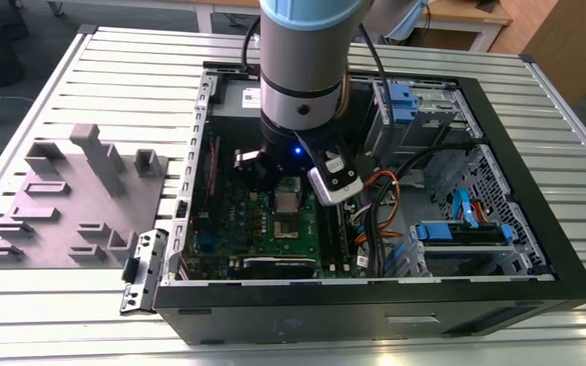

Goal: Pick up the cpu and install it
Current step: 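Place the cpu into insertion slot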

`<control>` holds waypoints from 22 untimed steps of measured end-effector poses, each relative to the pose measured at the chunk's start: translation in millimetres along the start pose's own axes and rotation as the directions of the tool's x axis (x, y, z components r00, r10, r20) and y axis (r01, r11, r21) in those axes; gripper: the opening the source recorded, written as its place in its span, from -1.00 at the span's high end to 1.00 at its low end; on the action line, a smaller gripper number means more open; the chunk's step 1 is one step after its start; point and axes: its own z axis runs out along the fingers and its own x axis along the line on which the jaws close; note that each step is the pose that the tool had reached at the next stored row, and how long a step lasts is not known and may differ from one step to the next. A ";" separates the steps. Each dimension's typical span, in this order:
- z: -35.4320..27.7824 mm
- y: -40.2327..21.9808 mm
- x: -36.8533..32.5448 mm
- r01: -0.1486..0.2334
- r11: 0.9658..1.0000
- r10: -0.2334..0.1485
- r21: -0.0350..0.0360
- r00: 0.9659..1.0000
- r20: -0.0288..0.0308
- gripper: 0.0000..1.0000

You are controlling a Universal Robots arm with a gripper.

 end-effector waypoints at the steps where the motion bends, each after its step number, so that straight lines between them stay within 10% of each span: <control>1: 0.5 -1.7 0.0 0.000 1.000 0.000 0.000 1.000 0.000 0.06; 22: 33.8 -7.4 0.0 -0.038 0.999 0.038 0.001 0.999 0.001 0.06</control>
